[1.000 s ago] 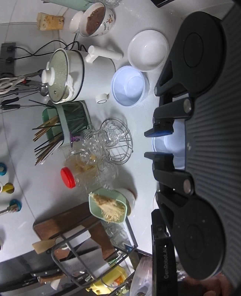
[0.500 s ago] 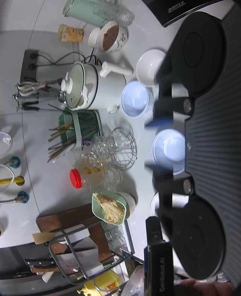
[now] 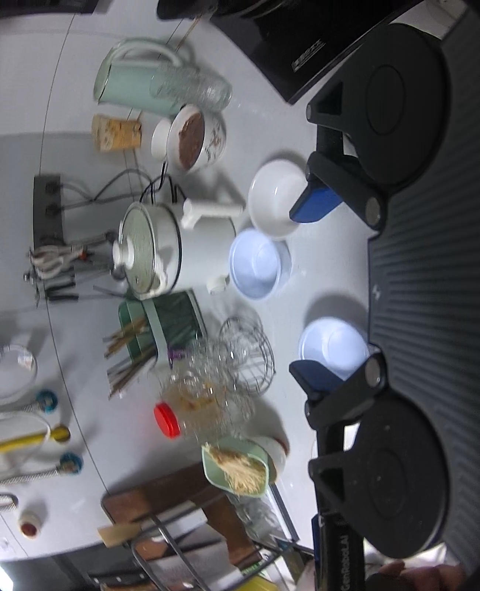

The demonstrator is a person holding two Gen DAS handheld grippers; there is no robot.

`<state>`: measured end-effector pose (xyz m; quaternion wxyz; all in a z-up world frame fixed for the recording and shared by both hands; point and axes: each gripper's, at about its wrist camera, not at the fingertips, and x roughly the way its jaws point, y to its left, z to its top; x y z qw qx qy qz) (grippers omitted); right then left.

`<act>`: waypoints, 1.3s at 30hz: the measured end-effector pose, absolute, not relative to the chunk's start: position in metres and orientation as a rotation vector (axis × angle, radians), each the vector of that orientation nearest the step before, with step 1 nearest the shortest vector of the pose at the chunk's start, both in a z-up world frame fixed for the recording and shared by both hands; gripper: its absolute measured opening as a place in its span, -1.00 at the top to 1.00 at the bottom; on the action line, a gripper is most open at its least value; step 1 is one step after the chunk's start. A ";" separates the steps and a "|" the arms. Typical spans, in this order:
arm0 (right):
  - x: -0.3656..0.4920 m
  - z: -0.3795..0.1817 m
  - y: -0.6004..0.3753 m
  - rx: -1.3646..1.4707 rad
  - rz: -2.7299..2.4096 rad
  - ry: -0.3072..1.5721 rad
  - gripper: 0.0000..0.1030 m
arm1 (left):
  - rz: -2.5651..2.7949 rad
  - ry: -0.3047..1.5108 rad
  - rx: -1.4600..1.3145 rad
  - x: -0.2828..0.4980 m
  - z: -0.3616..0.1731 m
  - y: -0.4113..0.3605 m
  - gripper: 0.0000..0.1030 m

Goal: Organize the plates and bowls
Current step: 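Move both grippers to the second light blue bowl by the rice cooker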

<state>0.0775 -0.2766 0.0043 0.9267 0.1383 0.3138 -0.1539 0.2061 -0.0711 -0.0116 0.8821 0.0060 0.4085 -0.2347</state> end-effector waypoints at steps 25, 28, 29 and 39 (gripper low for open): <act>0.136 -0.031 -0.358 0.396 -0.376 0.717 -0.59 | -0.544 0.960 0.051 0.302 -0.048 -0.165 -0.85; 0.147 -0.036 -0.368 0.412 -0.368 0.725 -0.51 | -0.565 0.968 0.048 0.315 -0.054 -0.175 -0.85; 0.151 -0.037 -0.371 0.415 -0.368 0.725 -0.49 | -0.567 0.970 0.049 0.319 -0.055 -0.178 -0.84; 0.186 -0.061 -0.393 0.457 -0.372 0.784 -0.01 | -0.610 1.061 0.054 0.362 -0.082 -0.208 -0.46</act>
